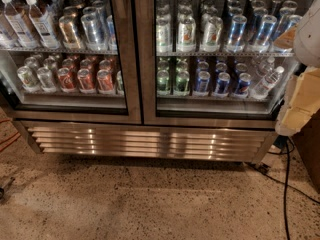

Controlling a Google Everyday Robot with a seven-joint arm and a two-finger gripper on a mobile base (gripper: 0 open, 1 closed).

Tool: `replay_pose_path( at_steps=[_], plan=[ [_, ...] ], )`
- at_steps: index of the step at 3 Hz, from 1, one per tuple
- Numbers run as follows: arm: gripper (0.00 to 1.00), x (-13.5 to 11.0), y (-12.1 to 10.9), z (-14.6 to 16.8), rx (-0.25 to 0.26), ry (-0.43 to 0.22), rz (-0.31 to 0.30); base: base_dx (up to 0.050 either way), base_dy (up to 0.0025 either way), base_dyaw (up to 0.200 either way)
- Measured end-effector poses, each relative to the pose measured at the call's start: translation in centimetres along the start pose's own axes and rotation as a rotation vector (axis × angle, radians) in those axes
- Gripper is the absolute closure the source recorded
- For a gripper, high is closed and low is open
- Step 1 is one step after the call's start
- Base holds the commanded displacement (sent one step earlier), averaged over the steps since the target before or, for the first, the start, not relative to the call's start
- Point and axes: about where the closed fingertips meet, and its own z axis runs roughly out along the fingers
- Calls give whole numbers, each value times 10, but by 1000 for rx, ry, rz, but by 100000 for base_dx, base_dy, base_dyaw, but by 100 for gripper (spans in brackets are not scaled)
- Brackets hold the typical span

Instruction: Open right fridge door

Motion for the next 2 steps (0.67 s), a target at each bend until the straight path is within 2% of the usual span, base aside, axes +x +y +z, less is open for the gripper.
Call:
replay_pose_path(
  at_steps=[1, 2],
  plan=[
    [0, 0, 0, 0, 0, 0, 0, 0, 0, 0],
    [0, -11, 0, 15, -36, -13, -6, 0, 0, 0]
  ],
)
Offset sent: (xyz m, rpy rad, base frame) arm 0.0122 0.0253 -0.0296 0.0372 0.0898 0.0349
